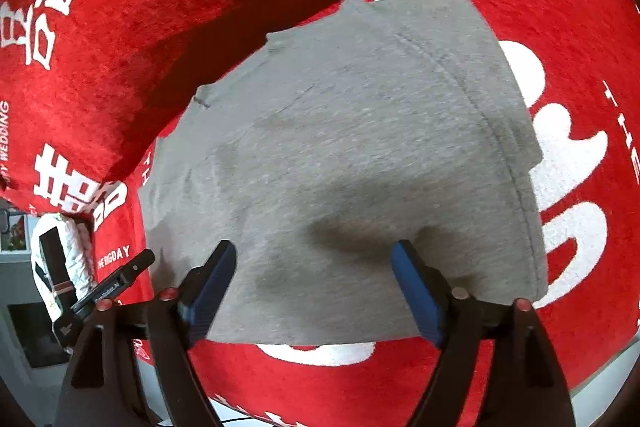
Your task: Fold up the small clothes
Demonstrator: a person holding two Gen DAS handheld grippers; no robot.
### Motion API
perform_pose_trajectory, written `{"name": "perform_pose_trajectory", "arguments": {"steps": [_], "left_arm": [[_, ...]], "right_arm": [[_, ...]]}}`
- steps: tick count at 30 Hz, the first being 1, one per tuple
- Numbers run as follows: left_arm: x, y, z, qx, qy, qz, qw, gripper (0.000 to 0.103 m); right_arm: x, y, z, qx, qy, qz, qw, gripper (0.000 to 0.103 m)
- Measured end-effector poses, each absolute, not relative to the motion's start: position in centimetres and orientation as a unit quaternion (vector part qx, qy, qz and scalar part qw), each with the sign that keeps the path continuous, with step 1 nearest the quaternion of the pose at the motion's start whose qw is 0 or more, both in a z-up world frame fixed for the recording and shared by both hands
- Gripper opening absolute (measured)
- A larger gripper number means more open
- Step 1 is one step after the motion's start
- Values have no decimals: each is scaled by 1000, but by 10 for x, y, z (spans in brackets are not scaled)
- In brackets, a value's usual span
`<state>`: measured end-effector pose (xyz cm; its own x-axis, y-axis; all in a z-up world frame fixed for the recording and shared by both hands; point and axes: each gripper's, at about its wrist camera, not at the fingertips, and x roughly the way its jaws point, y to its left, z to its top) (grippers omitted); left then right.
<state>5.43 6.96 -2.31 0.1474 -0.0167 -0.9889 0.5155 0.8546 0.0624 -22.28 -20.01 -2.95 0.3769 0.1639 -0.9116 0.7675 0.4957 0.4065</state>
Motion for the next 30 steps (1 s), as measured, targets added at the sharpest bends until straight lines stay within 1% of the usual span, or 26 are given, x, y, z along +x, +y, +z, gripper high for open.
{"name": "perform_pose_trajectory", "arguments": {"steps": [4,5,6,10,21,25,30], "left_arm": [[51,72,-25,204,629,-181,728,100],[50,72,-26,204,631,-181,727,100],[49,73,-26,203,633,-182,725,100],[50,77,-26,203,635,-185,722,100],[47,90,-28,196,645,-202,710,100],[47,101,-28,189,646,-207,710,100],[53,121,-29,154,660,-214,703,100]], "right_arm": [[-216,-190,-26,423,526,-219,705,91],[-214,-186,-25,415,530,-217,707,101],[-213,-183,-24,410,533,-214,709,103],[-207,-170,-24,400,541,-199,713,103],[-203,-153,-32,442,545,-170,692,103],[-203,-147,-37,470,542,-156,679,103],[-202,-131,-45,515,528,-128,664,103]]}}
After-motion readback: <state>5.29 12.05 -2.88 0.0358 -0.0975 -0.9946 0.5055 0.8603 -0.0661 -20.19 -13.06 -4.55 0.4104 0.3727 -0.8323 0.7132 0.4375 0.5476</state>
